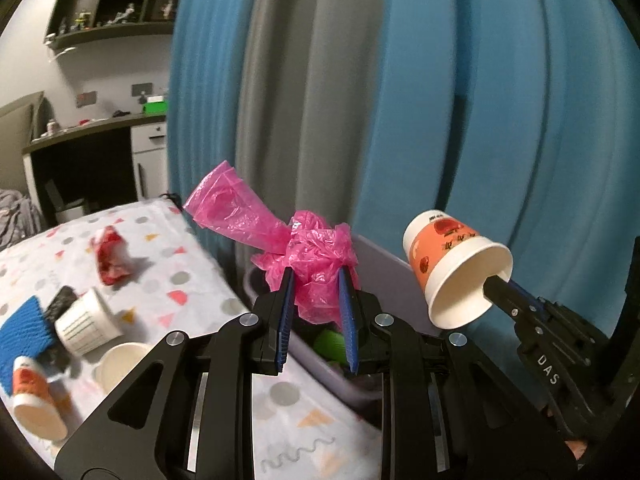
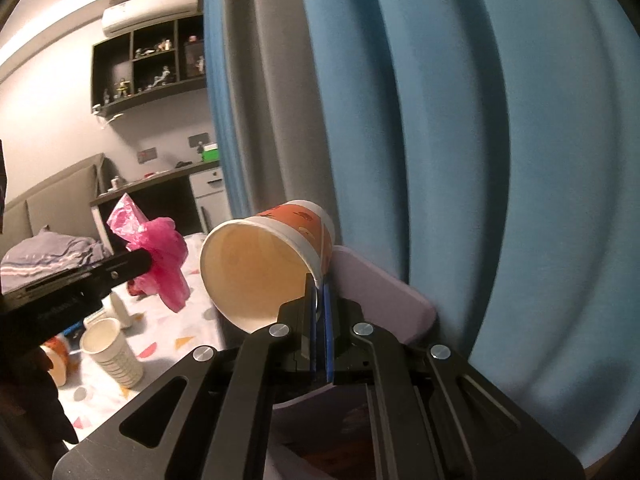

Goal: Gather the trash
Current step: 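Carry the cup and pink bag to the grey bin and open both tools, then move the left tool to the orange printed paper cup and grasp it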

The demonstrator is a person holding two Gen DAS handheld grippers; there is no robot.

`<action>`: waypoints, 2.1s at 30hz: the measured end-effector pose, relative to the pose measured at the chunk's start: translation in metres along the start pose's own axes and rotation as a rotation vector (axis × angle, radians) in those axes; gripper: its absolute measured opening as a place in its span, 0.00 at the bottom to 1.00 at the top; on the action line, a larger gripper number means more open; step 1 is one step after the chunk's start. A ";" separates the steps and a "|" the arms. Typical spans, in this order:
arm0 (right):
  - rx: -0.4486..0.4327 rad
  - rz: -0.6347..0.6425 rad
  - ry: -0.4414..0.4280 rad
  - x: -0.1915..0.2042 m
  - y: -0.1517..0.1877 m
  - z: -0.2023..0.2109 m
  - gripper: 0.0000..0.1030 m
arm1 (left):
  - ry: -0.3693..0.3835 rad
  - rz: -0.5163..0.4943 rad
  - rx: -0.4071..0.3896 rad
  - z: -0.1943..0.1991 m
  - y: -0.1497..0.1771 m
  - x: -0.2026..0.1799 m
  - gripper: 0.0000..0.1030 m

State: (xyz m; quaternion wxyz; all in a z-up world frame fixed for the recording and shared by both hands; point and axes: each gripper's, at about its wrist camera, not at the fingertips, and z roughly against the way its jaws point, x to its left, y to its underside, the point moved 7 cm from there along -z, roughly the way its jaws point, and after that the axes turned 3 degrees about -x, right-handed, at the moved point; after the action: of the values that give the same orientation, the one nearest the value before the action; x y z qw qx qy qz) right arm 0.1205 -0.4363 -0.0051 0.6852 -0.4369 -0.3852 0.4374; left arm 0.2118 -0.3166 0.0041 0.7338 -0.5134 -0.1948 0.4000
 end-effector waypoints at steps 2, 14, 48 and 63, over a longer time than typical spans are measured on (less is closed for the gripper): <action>0.005 -0.005 0.011 -0.005 0.001 -0.004 0.04 | 0.012 -0.007 0.013 -0.013 0.002 -0.005 0.20; 0.023 -0.029 0.034 -0.014 0.005 -0.021 0.04 | 0.072 0.005 0.079 -0.055 0.020 -0.011 0.20; 0.156 0.002 0.033 0.001 0.033 -0.076 0.04 | -0.218 0.142 -0.165 0.067 0.026 0.074 0.90; 0.216 0.022 0.034 0.009 0.050 -0.095 0.05 | -0.538 0.241 -0.158 0.170 0.083 0.187 0.92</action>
State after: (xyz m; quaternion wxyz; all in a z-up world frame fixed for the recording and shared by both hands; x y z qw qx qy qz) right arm 0.1972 -0.4409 -0.0808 0.7299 -0.3719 -0.3192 0.4764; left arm 0.1742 -0.0555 -0.0270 0.5612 -0.4640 -0.3503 0.5892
